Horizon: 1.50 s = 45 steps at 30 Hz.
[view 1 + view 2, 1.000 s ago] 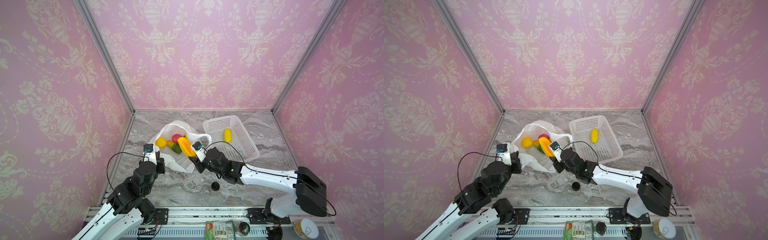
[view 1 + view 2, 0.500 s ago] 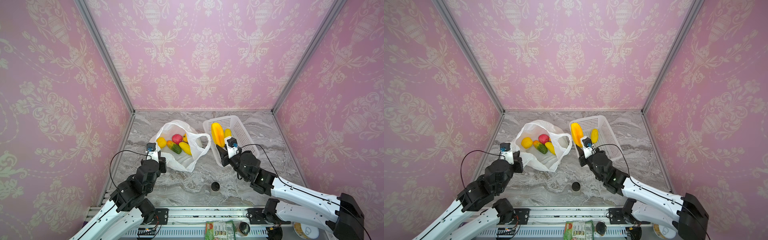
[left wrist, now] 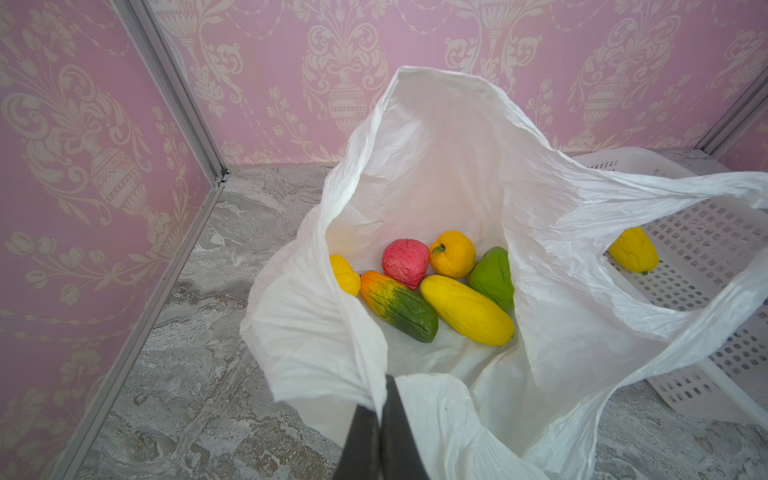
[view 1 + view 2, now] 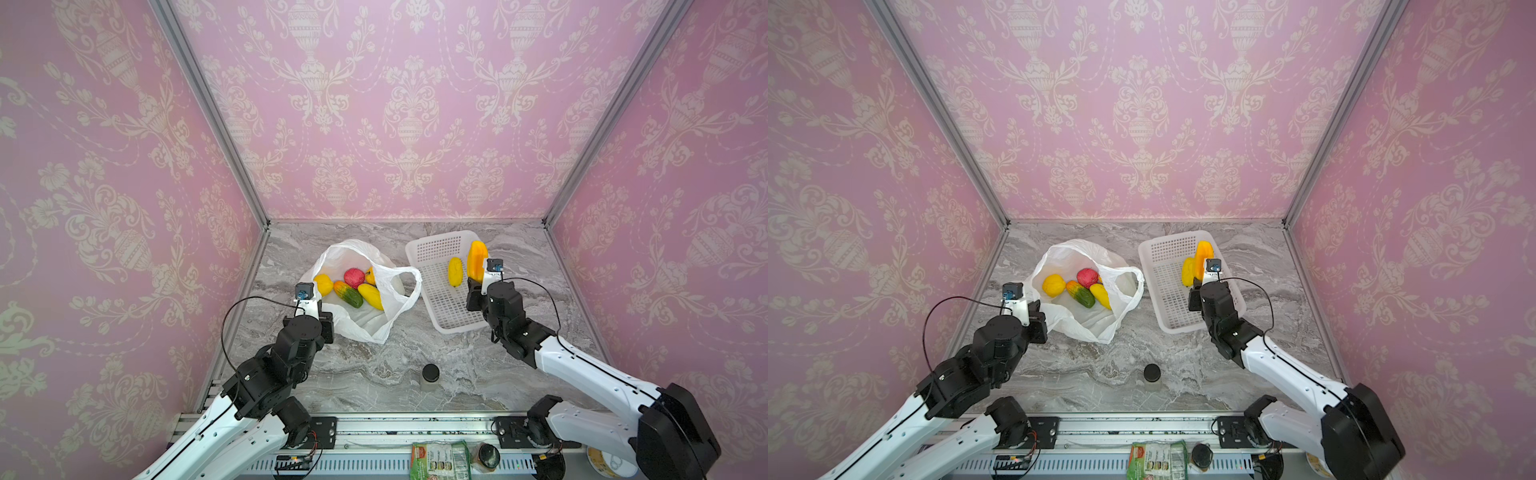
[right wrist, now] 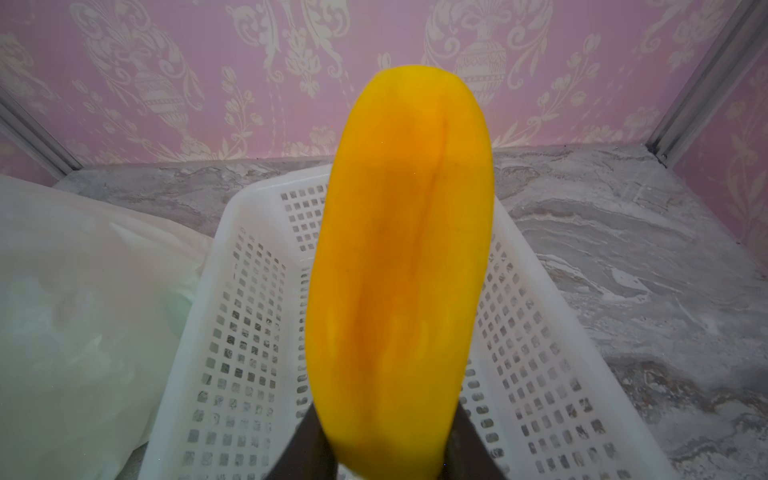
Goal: Untie the knot of the plastic bag and take out the fruit
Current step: 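Carry the orange-yellow fruit to the white basket and release it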
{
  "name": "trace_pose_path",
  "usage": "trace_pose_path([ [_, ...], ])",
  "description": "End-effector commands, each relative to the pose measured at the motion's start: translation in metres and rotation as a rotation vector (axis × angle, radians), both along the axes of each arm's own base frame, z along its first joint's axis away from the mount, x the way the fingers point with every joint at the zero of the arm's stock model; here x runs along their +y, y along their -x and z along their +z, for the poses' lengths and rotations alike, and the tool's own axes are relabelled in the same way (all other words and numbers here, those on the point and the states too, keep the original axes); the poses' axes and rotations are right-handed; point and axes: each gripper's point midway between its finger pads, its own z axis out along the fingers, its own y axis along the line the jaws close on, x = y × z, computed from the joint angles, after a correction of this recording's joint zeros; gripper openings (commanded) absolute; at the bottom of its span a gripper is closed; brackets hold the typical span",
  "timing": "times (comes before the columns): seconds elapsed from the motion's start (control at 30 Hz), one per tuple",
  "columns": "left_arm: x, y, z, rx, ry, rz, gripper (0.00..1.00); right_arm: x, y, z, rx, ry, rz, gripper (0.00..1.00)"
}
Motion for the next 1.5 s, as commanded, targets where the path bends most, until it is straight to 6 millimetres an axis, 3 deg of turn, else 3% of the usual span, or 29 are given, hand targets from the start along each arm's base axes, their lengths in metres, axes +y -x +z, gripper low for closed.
trace_pose_path([
  [0.0,-0.012,0.003,0.012,0.004,0.143,-0.038,0.0,0.017,-0.01,-0.017,0.108,-0.046,0.043,0.16],
  [0.07,-0.038,0.009,0.028,0.01,0.156,-0.2,0.0,0.032,-0.018,-0.027,0.162,-0.035,0.096,0.16],
  [0.13,-0.027,0.017,0.049,0.051,0.096,-0.19,0.0,0.041,-0.025,-0.04,0.224,-0.011,0.124,0.16],
  [0.2,-0.022,0.022,0.056,0.08,0.059,-0.189,0.0,0.043,-0.033,-0.051,0.258,0.008,0.116,0.15],
  [0.3,-0.033,0.027,0.041,0.131,0.031,-0.265,0.0,0.041,-0.043,-0.064,0.288,0.03,0.088,0.14],
  [0.47,-0.03,0.044,0.0,0.24,-0.004,-0.303,0.0,0.02,-0.053,-0.073,0.328,0.018,0.003,0.15],
  [0.73,-0.024,0.054,0.018,0.125,0.079,-0.324,0.0,-0.007,-0.062,-0.095,0.393,0.077,-0.08,0.15],
  [0.87,-0.016,0.048,0.014,0.157,0.059,-0.257,0.0,-0.014,-0.064,-0.097,0.407,0.07,-0.103,0.26],
  [0.97,-0.009,0.046,0.016,0.161,0.074,-0.207,0.0,-0.018,-0.065,-0.098,0.418,0.075,-0.118,0.42],
  [1.0,-0.007,0.046,0.016,0.157,0.074,-0.196,0.0,-0.018,-0.066,-0.098,0.416,0.073,-0.119,0.53],
  [1.07,-0.001,0.045,0.018,0.147,0.092,-0.159,0.0,-0.016,-0.067,-0.094,0.404,0.064,-0.105,0.66],
  [1.2,-0.015,0.042,0.015,0.141,0.15,-0.199,0.0,-0.014,-0.067,-0.078,0.36,0.049,-0.082,0.8],
  [1.3,-0.001,0.03,0.005,0.13,0.096,-0.092,0.0,-0.011,-0.063,-0.058,0.308,0.033,-0.056,0.81],
  [1.37,-0.016,0.021,-0.01,0.122,0.107,-0.129,0.0,-0.007,-0.058,-0.039,0.242,0.0,-0.029,0.8],
  [1.43,-0.033,0.014,-0.039,0.136,0.097,-0.193,0.0,0.002,-0.048,-0.018,0.17,-0.034,0.016,0.78],
  [1.47,-0.032,0.012,-0.047,0.15,0.078,-0.175,0.0,0.007,-0.041,-0.006,0.13,-0.043,0.041,0.75],
])
